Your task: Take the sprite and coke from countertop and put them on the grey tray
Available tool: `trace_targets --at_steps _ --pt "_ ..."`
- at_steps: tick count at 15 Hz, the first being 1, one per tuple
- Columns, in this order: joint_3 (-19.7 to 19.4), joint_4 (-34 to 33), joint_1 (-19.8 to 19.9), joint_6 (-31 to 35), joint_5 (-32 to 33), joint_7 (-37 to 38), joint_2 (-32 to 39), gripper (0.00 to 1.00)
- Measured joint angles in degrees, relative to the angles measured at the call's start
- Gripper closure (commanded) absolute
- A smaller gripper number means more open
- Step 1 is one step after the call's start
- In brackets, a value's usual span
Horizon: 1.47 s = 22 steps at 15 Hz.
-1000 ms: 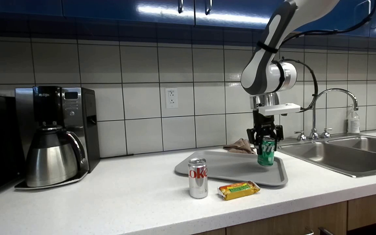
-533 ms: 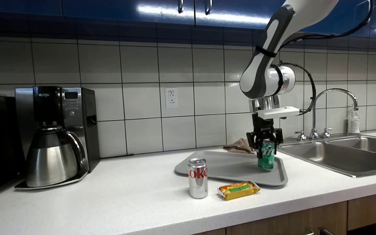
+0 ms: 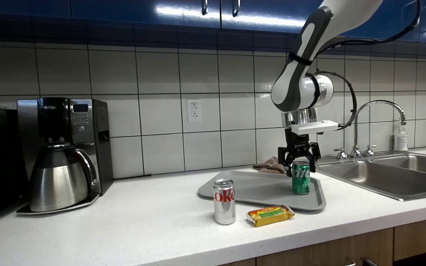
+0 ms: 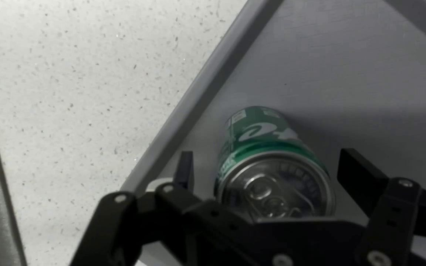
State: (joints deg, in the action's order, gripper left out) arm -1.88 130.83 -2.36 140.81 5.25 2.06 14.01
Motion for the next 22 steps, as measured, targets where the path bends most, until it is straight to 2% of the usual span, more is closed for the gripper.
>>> trace_targets --at_steps 12,17,22 --pt "-0.1 -0.4 0.0 0.0 0.0 0.0 -4.3 0.00" --pt "0.1 0.9 0.0 -0.5 -0.2 0.0 -8.5 0.00" --pt "1.7 3.1 -0.2 -4.4 -3.2 -0.6 -14.2 0.00"
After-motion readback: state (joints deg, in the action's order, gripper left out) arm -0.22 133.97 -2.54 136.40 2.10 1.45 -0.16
